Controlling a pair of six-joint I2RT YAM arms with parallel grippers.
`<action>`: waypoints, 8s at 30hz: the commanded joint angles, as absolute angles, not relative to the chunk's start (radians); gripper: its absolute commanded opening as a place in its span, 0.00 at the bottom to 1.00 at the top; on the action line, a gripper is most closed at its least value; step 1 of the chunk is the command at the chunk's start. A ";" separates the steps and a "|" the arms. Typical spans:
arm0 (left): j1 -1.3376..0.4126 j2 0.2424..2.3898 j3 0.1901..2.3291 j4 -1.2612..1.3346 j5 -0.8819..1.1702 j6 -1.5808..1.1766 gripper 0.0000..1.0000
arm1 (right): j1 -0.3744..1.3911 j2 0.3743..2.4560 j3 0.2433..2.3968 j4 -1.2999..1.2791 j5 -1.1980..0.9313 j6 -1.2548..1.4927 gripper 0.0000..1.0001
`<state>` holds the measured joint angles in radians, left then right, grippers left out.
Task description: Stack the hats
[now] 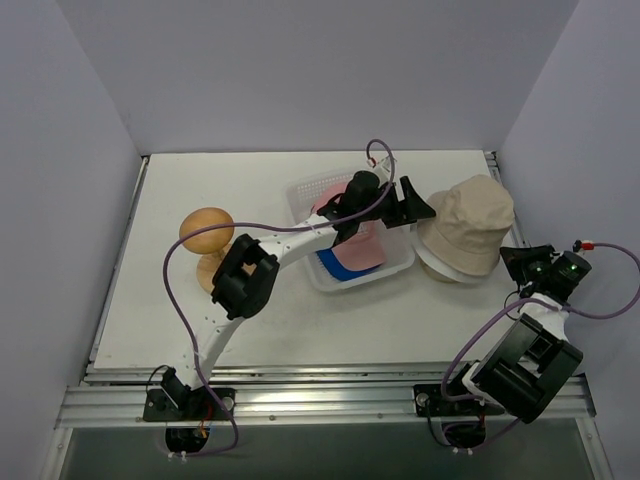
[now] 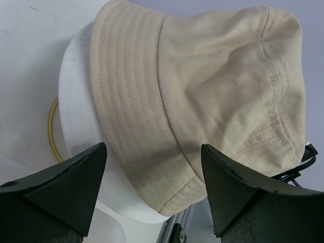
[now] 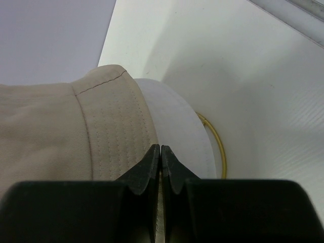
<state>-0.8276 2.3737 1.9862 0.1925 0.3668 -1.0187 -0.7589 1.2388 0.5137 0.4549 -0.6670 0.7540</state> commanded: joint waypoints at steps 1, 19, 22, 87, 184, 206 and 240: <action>-0.836 2.396 2.048 0.241 0.384 -1.028 0.84 | -0.764 1.230 0.511 0.497 -0.690 0.727 0.00; -0.841 2.396 2.037 0.200 0.374 -0.993 0.03 | -0.764 1.239 0.468 0.500 -0.675 0.719 0.00; -0.839 2.385 2.023 0.149 0.351 -0.951 0.02 | -0.764 1.243 0.462 0.499 -0.663 0.712 0.00; -0.824 2.393 2.099 0.066 0.319 -0.873 0.45 | -0.833 1.287 0.505 0.767 -0.847 0.931 0.56; -0.811 2.398 2.099 0.067 0.287 -0.907 0.35 | -0.773 1.546 0.433 0.811 -0.733 0.818 0.00; -0.807 2.240 1.876 0.218 0.311 -0.983 0.60 | -0.775 1.537 0.430 0.808 -0.738 0.811 0.00; -0.856 2.241 1.804 0.223 0.244 -1.016 0.02 | -0.778 1.549 0.426 0.792 -0.739 0.807 0.00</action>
